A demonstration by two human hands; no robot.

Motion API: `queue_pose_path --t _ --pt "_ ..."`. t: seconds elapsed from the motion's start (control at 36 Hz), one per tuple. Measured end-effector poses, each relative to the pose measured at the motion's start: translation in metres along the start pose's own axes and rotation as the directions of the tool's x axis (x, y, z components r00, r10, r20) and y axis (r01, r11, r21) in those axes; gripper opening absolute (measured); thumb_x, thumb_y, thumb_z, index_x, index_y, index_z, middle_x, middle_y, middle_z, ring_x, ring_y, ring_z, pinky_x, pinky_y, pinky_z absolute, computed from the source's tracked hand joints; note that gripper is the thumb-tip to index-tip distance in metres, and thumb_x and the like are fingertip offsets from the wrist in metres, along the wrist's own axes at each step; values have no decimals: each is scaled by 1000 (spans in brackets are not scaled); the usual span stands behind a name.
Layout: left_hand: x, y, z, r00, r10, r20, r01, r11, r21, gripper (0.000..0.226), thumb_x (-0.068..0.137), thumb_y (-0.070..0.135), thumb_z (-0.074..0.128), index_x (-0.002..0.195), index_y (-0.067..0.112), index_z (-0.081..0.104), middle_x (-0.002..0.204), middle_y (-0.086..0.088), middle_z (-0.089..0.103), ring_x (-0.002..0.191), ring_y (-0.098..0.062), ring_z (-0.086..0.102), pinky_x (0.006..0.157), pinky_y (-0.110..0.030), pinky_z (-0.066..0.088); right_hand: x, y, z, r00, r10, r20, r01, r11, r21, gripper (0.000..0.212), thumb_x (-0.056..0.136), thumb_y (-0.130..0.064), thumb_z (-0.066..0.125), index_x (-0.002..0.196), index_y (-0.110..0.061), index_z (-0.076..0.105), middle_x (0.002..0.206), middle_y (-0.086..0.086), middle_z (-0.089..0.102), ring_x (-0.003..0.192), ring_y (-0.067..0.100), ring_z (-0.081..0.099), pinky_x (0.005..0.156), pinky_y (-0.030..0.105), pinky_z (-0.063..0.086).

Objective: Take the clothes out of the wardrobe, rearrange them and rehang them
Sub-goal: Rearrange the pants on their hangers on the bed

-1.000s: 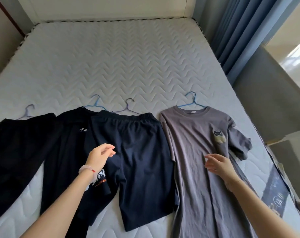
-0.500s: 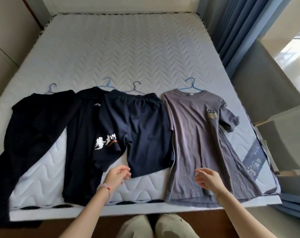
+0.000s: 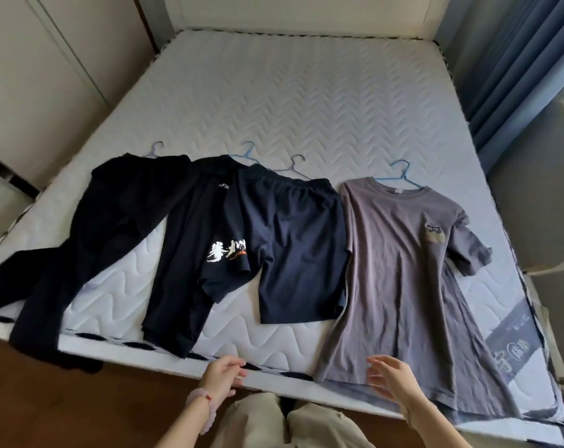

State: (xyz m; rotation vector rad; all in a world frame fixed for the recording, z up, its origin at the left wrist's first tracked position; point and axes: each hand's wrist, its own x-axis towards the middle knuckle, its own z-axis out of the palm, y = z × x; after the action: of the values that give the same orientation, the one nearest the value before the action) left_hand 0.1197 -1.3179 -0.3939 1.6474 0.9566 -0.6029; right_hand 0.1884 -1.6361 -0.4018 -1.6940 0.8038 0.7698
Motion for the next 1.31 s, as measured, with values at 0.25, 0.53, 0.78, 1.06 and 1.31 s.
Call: queue_pose_path --t 0.25,0.53,0.78,1.06,1.31 --pt "16 22 -16 996 44 -75 -51 995 -91 18 93 7 47 94 10 65 84 -9 68 74 -20 62 65 -27 45 25 -49 11 995 -72 66 77 994 -79 13 92 -13 55 93 -7 66 80 12 66 73 23 62 62 26 48" --pt "69 85 -61 987 144 -74 -147 988 -39 19 91 3 46 91 11 64 83 -10 66 71 -18 59 64 -26 45 61 -133 47 986 -129 101 141 982 -125 18 92 -7 48 91 -10 65 80 10 66 69 21 61 60 25 43" --pt "165 164 -154 968 243 -65 -236 966 101 23 88 6 49 91 21 66 88 -2 72 82 -18 65 71 -23 47 110 -247 132 976 -193 96 205 970 -130 17 93 -8 47 89 -15 63 86 10 64 72 17 59 64 24 44" --pt "313 236 -228 941 337 -15 -324 916 235 19 92 20 47 102 28 61 97 10 63 96 -9 59 76 -20 43 192 -356 254 962 -258 88 262 964 -44 17 92 -9 50 100 -14 63 85 2 65 77 15 59 66 23 46" --pt "427 239 -234 895 438 91 -413 733 541 32 95 17 44 126 22 50 130 13 50 118 -10 51 91 -26 45 275 -406 328 978 -203 53 202 979 31 27 89 -5 55 116 -10 60 94 6 62 85 18 58 74 27 48"
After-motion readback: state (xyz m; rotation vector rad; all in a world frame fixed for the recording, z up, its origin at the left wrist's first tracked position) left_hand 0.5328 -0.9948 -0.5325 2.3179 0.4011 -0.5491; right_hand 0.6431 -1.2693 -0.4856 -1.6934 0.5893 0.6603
